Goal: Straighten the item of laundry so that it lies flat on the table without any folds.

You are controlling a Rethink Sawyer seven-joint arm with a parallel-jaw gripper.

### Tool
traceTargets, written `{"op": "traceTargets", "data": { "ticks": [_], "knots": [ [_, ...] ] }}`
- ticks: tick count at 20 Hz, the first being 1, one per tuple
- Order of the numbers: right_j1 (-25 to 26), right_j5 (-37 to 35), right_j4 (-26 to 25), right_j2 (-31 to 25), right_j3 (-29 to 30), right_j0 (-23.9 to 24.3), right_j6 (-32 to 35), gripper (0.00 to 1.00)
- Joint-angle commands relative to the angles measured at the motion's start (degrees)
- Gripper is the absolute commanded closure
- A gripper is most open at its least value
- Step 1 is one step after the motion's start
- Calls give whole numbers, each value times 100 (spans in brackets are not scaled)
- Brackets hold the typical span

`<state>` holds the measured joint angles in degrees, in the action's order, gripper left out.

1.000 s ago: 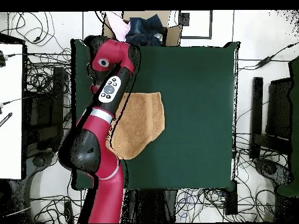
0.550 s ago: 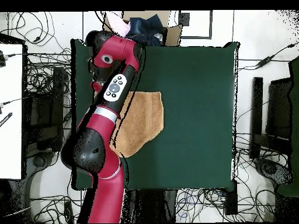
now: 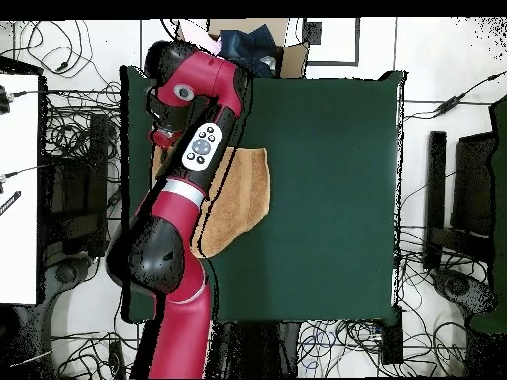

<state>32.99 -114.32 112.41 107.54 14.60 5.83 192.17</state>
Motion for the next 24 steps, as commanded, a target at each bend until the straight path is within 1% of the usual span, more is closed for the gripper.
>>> {"op": "traceTargets", "data": {
  "ticks": [1,2,15,16,22,24],
  "knots": [
    [-59,623,93,-378,-643,-100,243,100],
    [-134,574,228,-204,-776,18,324,100],
    [100,914,351,-222,-800,-18,526,100],
    [18,846,457,-53,-906,83,553,100],
    [-3,835,507,40,-967,136,556,100],
    [-21,755,470,161,-987,163,531,100]
  ]
}}
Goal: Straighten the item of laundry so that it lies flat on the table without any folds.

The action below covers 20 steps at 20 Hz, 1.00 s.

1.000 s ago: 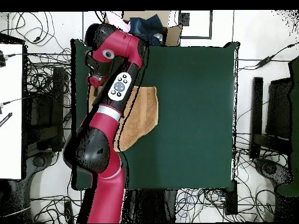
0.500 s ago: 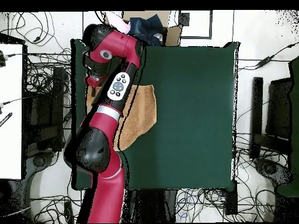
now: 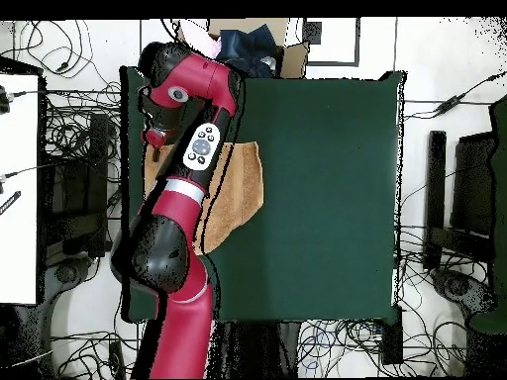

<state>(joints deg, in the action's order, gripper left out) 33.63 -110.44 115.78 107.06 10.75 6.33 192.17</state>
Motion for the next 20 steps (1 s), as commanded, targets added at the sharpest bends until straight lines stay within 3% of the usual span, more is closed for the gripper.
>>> {"op": "traceTargets", "data": {
  "ticks": [1,14,17,20],
  "knots": [
    [-106,322,83,293,-620,130,463,0],
    [-107,525,-44,404,-619,147,387,0],
    [-60,714,-372,152,-422,-27,364,0],
    [-69,726,-929,-579,53,-400,45,0]
  ]
}}
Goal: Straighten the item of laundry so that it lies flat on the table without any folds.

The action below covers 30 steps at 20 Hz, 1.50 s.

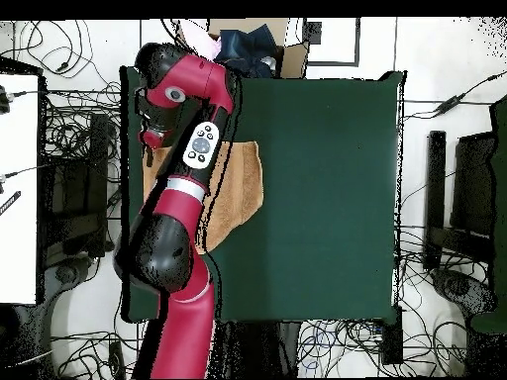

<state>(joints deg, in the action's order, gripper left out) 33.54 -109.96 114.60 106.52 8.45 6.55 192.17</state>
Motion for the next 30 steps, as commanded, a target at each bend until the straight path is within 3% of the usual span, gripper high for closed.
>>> {"op": "traceTargets", "data": {
  "ticks": [1,6,13,17,22,30],
  "knots": [
    [-115,651,-1001,-814,522,-598,-85,0],
    [-544,838,-2131,-2331,2204,-1676,-1160,0],
    [-1254,1381,-3411,-3609,3537,-2425,-2314,0],
    [-1528,2068,-3942,-4200,4190,-2728,-2917,0],
    [-1837,2643,-4387,-4781,4685,-2762,-3398,0],
    [-1797,3248,-4829,-5237,4287,-2506,-3221,0]
  ]
}}
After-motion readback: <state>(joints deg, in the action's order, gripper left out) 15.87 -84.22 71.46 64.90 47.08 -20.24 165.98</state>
